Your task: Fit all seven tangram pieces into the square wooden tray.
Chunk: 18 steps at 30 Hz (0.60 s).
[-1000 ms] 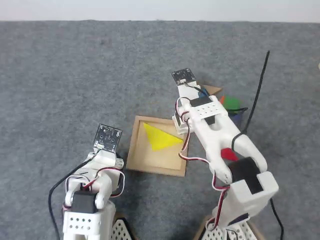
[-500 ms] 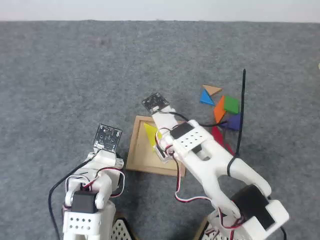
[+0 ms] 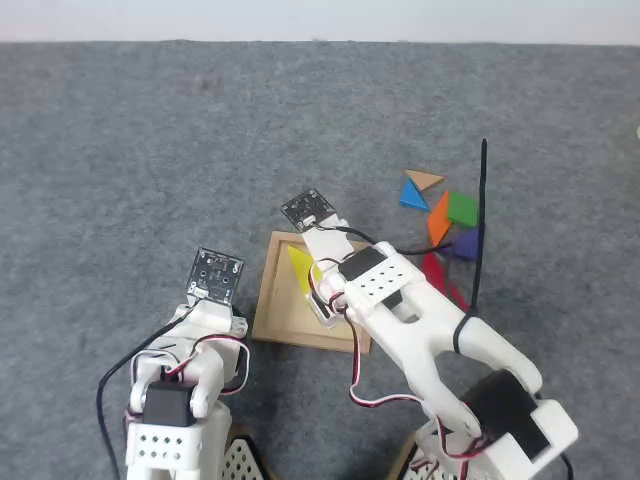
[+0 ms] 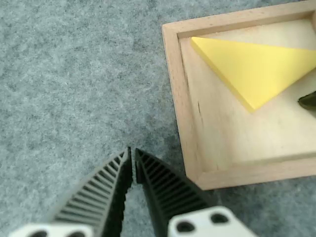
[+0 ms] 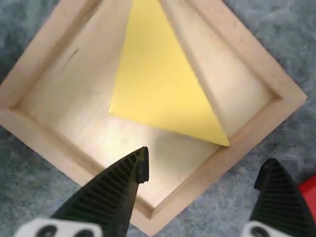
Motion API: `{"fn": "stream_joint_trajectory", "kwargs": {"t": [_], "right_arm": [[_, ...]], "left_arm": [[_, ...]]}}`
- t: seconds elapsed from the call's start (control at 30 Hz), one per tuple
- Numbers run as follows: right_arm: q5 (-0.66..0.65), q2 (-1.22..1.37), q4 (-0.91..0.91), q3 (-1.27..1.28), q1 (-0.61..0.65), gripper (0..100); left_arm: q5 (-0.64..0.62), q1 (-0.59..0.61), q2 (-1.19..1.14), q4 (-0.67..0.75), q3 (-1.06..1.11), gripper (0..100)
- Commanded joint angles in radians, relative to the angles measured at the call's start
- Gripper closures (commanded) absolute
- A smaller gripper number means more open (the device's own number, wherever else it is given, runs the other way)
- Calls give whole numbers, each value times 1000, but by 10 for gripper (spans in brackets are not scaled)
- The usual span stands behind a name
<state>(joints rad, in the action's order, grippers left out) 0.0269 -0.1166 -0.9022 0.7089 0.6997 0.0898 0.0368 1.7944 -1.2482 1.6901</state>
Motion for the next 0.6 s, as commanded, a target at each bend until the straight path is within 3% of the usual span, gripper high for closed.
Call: {"fn": "stream_joint_trajectory", "kwargs": {"t": [0.0,0.27,0.57], "right_arm": [[-14,-18,48,-8,-1,649],[-68,168,88,-137,-68,649],[-101,199,90,-288,-99,649]], "left_arm": [[-5,3,9,-5,-5,985],[-5,3,9,-5,-5,985],[-5,3,9,-5,-5,985]]}}
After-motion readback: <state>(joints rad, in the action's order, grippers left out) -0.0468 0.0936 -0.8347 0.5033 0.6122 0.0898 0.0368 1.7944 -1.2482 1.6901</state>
